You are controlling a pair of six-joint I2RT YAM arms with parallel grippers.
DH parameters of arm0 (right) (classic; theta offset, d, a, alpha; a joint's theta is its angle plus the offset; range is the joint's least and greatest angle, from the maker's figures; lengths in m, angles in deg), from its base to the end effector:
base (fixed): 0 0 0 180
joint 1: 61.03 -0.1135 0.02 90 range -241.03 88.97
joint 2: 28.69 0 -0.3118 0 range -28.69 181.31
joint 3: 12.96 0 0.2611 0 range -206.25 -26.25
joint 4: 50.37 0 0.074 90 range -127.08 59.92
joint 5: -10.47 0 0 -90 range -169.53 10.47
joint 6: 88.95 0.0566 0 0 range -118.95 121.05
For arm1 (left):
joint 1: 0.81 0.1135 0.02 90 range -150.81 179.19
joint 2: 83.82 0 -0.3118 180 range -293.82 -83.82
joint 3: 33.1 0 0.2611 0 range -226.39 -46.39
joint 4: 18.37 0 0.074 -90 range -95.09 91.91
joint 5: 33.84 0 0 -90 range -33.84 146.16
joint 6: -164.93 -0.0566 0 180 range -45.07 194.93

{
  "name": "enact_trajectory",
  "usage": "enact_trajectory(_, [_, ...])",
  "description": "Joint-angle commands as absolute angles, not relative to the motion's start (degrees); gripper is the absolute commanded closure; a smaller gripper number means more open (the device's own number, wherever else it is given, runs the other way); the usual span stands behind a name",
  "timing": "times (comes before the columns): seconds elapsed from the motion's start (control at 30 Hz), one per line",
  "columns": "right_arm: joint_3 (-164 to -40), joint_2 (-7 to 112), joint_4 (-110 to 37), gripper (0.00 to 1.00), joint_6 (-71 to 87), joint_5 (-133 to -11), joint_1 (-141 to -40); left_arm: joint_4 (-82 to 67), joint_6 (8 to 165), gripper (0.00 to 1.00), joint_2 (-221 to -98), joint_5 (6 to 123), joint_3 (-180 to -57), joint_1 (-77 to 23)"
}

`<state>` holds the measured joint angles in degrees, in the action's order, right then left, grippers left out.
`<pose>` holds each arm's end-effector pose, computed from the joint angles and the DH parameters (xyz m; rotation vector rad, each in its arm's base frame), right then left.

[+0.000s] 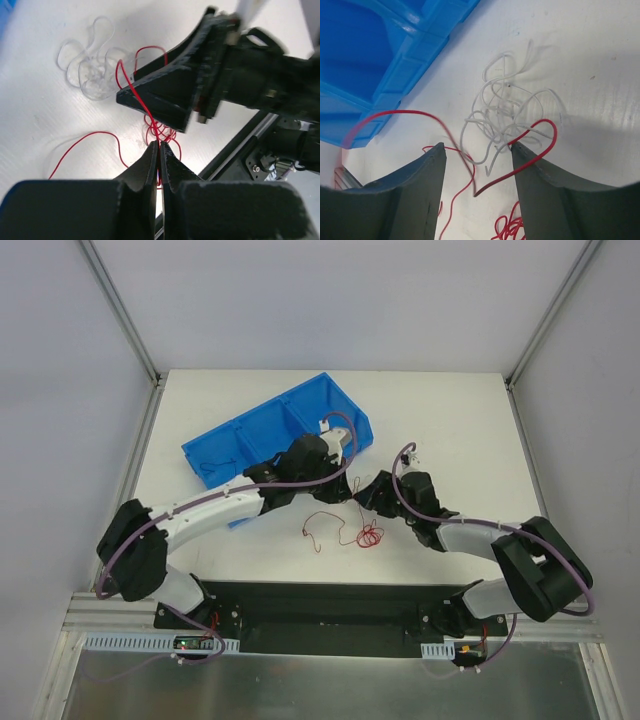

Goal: Untangle the cables

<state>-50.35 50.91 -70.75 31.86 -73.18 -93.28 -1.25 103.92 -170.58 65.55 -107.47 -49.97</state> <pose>0.2318 0.1536 0.1963 -0.1023 2.0408 0.8191 0.2352 -0.2863 0.3048 0.4968 2.1821 -0.9641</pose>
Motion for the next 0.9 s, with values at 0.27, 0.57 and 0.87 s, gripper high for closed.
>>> enact_trajectory(0.27, [-47.9,46.3,-80.3,0.19,29.6,-72.4,-93.3,3.6,88.0,1.0,-153.3,56.8,-119.5,-50.5])
enact_trajectory(0.57, [-35.7,35.2,-94.6,0.02,27.2,-77.2,-93.3,5.8,78.7,1.0,-154.2,49.0,-131.6,-50.3])
enact_trajectory(0.87, [-40.7,41.5,-90.8,0.02,28.5,-74.3,-93.2,6.0,67.1,1.0,-157.7,45.5,-143.4,-50.1])
